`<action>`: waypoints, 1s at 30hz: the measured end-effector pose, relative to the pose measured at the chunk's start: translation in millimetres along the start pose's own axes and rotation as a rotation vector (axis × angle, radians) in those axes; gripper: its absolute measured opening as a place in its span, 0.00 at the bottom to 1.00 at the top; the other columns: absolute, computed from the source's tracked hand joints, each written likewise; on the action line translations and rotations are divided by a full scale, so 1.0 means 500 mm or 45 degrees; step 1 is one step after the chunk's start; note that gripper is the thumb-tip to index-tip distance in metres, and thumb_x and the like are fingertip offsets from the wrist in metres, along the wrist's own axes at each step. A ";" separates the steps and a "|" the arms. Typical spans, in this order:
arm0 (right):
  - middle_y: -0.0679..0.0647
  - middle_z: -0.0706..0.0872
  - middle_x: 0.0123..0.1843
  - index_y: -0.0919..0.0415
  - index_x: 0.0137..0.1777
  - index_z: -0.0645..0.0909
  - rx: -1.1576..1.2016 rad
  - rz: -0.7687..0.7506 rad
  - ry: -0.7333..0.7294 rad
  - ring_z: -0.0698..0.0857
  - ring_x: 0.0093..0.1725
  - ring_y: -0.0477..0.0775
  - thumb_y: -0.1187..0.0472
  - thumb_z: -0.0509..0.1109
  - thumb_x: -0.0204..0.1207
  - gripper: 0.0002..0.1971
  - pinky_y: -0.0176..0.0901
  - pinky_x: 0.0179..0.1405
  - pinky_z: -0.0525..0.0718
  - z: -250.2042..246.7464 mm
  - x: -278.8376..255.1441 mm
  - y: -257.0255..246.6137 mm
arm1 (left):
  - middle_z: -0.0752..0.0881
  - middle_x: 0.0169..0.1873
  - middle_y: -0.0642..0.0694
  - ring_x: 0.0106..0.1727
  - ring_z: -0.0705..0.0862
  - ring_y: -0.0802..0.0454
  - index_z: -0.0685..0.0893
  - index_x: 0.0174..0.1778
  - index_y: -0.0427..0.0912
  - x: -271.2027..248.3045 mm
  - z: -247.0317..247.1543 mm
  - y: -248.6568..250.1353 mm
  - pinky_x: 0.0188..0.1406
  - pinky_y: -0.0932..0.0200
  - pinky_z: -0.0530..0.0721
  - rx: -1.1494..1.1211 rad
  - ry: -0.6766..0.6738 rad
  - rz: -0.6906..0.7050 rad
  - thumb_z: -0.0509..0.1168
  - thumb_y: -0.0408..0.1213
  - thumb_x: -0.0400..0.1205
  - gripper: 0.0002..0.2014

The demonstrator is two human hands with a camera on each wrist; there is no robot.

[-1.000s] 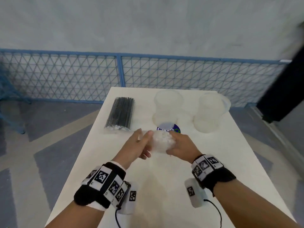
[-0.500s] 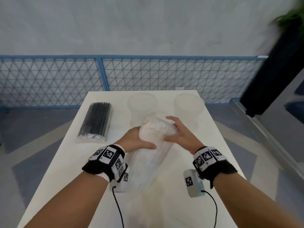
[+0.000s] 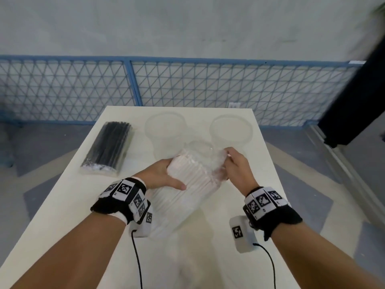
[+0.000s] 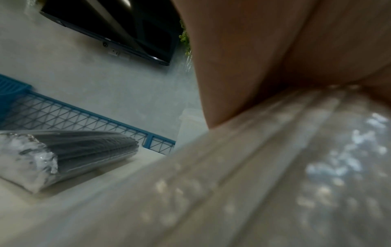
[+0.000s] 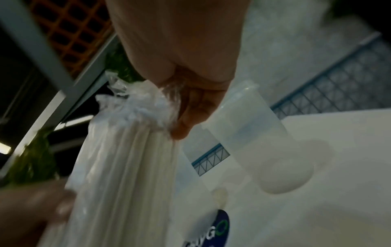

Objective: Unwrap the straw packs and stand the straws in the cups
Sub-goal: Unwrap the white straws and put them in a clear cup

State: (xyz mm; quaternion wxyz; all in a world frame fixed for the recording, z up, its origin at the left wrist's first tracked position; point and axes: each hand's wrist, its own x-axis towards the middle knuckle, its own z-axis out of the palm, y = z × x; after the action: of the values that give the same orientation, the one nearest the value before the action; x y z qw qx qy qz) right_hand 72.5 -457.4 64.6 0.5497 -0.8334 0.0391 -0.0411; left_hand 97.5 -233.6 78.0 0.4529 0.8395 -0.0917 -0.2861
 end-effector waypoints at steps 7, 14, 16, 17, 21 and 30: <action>0.52 0.82 0.35 0.50 0.44 0.76 0.314 0.035 0.165 0.79 0.32 0.46 0.71 0.57 0.77 0.14 0.38 0.31 0.72 -0.071 0.020 -0.050 | 0.87 0.48 0.59 0.51 0.84 0.63 0.80 0.49 0.61 0.010 -0.008 -0.010 0.48 0.66 0.81 -0.042 0.040 -0.009 0.80 0.36 0.65 0.23; 0.55 0.84 0.37 0.66 0.45 0.84 -0.128 -0.593 -0.076 0.82 0.37 0.45 0.76 0.58 0.74 0.13 0.34 0.40 0.82 -0.036 -0.017 -0.092 | 0.88 0.48 0.58 0.51 0.86 0.63 0.81 0.50 0.58 0.019 -0.030 -0.003 0.50 0.66 0.82 0.008 -0.076 0.018 0.80 0.36 0.65 0.22; 0.57 0.85 0.38 0.68 0.44 0.86 -0.323 -0.509 -0.063 0.81 0.36 0.43 0.79 0.58 0.72 0.15 0.35 0.39 0.81 -0.027 0.006 -0.071 | 0.87 0.48 0.59 0.50 0.85 0.65 0.81 0.50 0.58 0.020 -0.034 -0.002 0.46 0.69 0.81 0.037 -0.117 0.038 0.80 0.36 0.64 0.23; 0.56 0.86 0.39 0.66 0.46 0.86 -0.391 -0.437 -0.157 0.81 0.36 0.41 0.77 0.61 0.73 0.13 0.32 0.39 0.79 -0.024 0.013 -0.063 | 0.87 0.48 0.60 0.50 0.84 0.67 0.80 0.51 0.59 0.020 -0.036 0.000 0.45 0.71 0.80 0.050 -0.126 0.054 0.81 0.36 0.64 0.24; 0.50 0.82 0.45 0.56 0.52 0.81 -0.340 -0.115 -0.655 0.80 0.41 0.46 0.56 0.77 0.69 0.13 0.33 0.47 0.80 0.004 0.009 -0.055 | 0.88 0.50 0.58 0.51 0.85 0.64 0.81 0.56 0.57 0.022 -0.039 -0.004 0.48 0.69 0.81 0.063 -0.132 0.114 0.81 0.39 0.63 0.26; 0.54 0.76 0.59 0.61 0.68 0.70 -0.534 -0.148 -0.450 0.78 0.57 0.53 0.50 0.75 0.70 0.30 0.39 0.51 0.75 0.077 -0.007 -0.080 | 0.89 0.45 0.53 0.43 0.86 0.67 0.85 0.54 0.48 0.018 -0.013 -0.022 0.40 0.75 0.79 -0.102 -0.025 0.192 0.80 0.38 0.64 0.22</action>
State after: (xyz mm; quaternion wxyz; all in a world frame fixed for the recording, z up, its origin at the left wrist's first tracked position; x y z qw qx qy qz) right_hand 74.1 -406.3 86.1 0.3602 -0.9241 -0.0976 0.0826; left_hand 107.2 -226.3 68.4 0.5055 0.8084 -0.1478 -0.2629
